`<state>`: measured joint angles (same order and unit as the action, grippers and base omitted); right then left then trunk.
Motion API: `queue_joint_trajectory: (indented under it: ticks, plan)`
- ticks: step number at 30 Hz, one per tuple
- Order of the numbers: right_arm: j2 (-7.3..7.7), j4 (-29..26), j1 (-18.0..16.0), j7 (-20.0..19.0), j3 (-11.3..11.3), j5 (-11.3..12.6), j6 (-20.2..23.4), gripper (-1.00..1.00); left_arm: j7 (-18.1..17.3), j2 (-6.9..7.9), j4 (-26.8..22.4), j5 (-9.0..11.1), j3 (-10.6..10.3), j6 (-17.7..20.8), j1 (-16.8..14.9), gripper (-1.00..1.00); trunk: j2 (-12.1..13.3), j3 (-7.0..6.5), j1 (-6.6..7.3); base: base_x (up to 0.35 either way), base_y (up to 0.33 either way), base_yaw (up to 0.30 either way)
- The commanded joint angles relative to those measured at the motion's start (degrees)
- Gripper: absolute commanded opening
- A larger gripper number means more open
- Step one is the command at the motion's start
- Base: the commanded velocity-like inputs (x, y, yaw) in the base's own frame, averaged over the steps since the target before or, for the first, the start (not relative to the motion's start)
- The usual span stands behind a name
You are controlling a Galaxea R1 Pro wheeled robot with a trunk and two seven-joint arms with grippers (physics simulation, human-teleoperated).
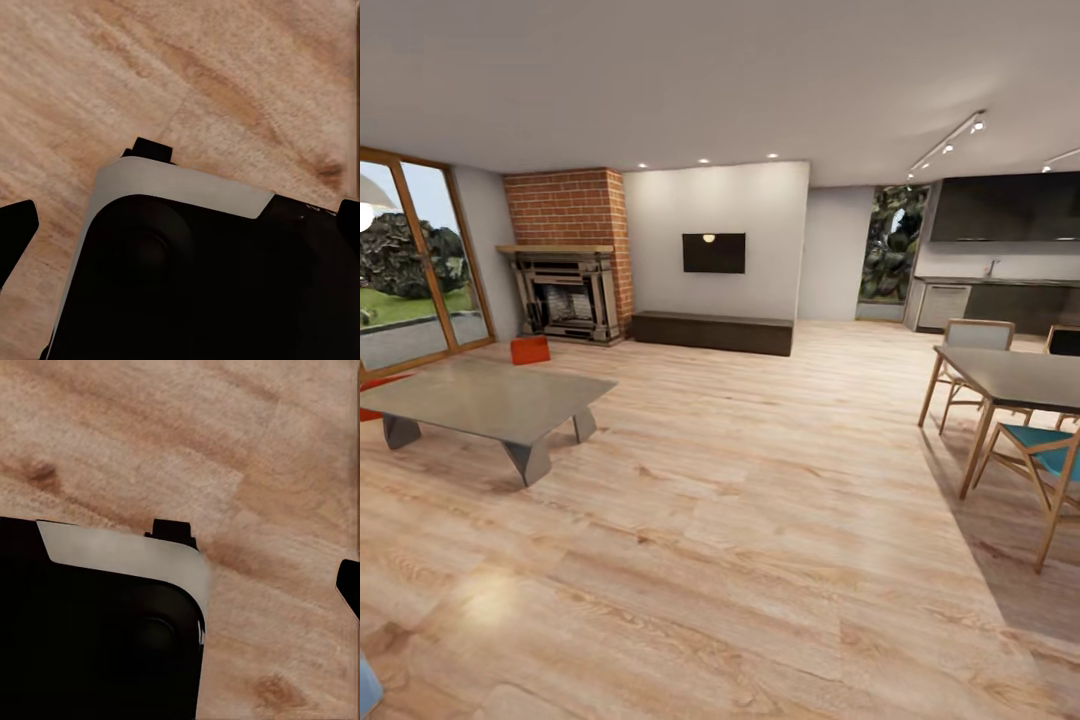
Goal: Move the two storage containers from the living room to the garage. In the garage, place one container on the floor and stack the other container on top of it (either order is fine).
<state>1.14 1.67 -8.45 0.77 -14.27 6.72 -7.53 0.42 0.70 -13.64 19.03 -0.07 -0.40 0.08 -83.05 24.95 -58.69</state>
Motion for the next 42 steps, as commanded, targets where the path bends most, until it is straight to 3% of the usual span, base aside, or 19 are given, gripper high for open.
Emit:
queue_joint_trajectory:
  ticks: [1, 42]
  plan:
    - [-0.01, 0.2, -0.1, 0.0, -0.5, 0.6, -0.4, 1.0, 0.0, 0.0, -0.1, 0.3, 0.0, -0.1, 0.0, 1.0, 0.0, 0.05, -0.03, 0.323, 0.0, 0.0]
    - [0.09, 0.2, -0.1, 0.6, -0.5, 0.5, -0.2, 1.0, 0.1, 0.02, 0.0, 0.4, 0.0, 0.0, 0.0, 1.0, 0.0, 0.05, -0.03, 0.323, 0.0, 0.0]
